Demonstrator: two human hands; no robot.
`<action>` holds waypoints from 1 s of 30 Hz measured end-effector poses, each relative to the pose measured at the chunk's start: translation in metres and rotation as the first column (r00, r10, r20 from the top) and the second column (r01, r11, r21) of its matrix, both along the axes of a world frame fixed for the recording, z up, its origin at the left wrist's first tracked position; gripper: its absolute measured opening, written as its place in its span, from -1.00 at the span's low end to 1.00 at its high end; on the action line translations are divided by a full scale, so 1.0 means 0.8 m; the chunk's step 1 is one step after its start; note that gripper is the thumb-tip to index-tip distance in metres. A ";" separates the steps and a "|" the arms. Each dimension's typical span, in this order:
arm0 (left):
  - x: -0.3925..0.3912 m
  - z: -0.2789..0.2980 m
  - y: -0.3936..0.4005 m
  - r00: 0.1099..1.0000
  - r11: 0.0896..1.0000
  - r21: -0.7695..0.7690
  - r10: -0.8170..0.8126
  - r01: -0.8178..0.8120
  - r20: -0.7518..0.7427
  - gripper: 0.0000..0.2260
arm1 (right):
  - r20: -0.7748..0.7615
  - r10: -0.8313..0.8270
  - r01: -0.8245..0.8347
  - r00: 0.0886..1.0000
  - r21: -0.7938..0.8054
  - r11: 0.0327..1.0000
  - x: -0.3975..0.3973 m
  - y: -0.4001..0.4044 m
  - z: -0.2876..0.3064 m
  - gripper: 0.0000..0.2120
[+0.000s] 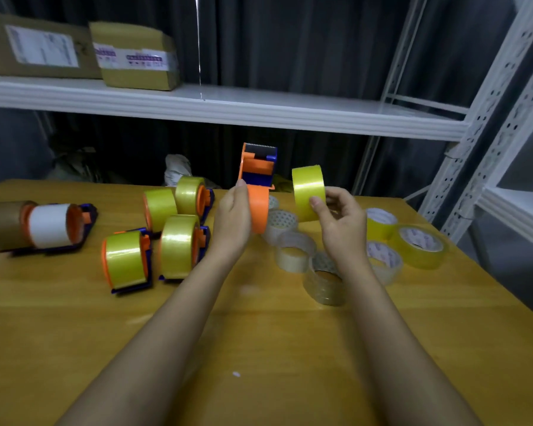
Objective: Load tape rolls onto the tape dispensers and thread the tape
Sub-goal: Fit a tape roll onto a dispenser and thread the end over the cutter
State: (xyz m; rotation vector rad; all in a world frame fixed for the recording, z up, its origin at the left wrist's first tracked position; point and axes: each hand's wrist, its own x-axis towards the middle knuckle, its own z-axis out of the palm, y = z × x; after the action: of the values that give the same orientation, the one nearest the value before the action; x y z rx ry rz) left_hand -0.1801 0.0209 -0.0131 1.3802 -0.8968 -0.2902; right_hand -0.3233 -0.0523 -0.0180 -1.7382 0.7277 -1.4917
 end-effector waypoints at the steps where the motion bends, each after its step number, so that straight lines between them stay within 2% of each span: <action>1: 0.000 -0.002 0.008 1.000 1.000 -0.006 -0.002 0.002 0.006 -0.65 | 0.039 0.035 -0.035 0.999 0.008 0.999 0.006 0.008 -0.001 -0.92; 5: 0.002 -0.014 0.032 0.999 1.000 -0.023 0.003 -0.002 0.039 -0.57 | 0.114 0.133 -0.139 0.984 0.044 0.989 0.030 0.033 -0.017 -0.93; 8: 0.003 -0.029 0.043 0.999 0.999 -0.017 -0.028 0.028 0.031 -0.61 | 0.190 0.262 -0.296 0.946 0.180 0.938 0.045 0.045 -0.044 -0.98; 11: 0.006 -0.046 0.051 0.999 0.999 -0.023 -0.043 0.042 -0.010 -0.67 | 0.226 0.378 -0.430 0.898 0.266 0.863 0.051 0.051 -0.065 -0.67; 13: 0.006 -0.057 0.054 0.998 0.999 -0.010 -0.047 0.047 -0.047 -0.68 | 0.196 0.427 -0.465 0.883 0.248 0.849 0.051 0.054 -0.068 -0.67; 19: 0.006 -0.072 0.056 0.990 0.996 -0.017 -0.085 0.084 -0.110 -0.68 | 0.120 0.448 -0.464 0.886 0.197 0.864 0.053 0.052 -0.081 -0.68; 24: 0.010 -0.074 0.057 0.977 0.996 -0.027 -0.094 0.091 -0.191 -0.66 | 0.101 0.421 -0.432 0.902 0.174 0.885 0.057 0.057 -0.083 -0.48; 27: 0.009 -0.072 0.061 0.974 0.993 -0.015 -0.115 0.115 -0.196 -0.66 | -0.029 0.375 -0.369 0.926 0.128 0.921 0.055 0.057 -0.085 -0.31; 30: 0.005 -0.071 0.066 0.988 0.992 -0.002 -0.127 0.127 -0.082 -0.66 | -0.186 0.365 -0.366 0.912 0.027 0.930 0.053 0.059 -0.088 -0.32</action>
State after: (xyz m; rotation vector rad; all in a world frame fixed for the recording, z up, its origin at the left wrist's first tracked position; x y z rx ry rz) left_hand -0.1761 0.0737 -0.0697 1.3066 -0.9178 -0.4430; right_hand -0.2807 -0.0052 -0.0888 -1.9159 0.4530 -1.0871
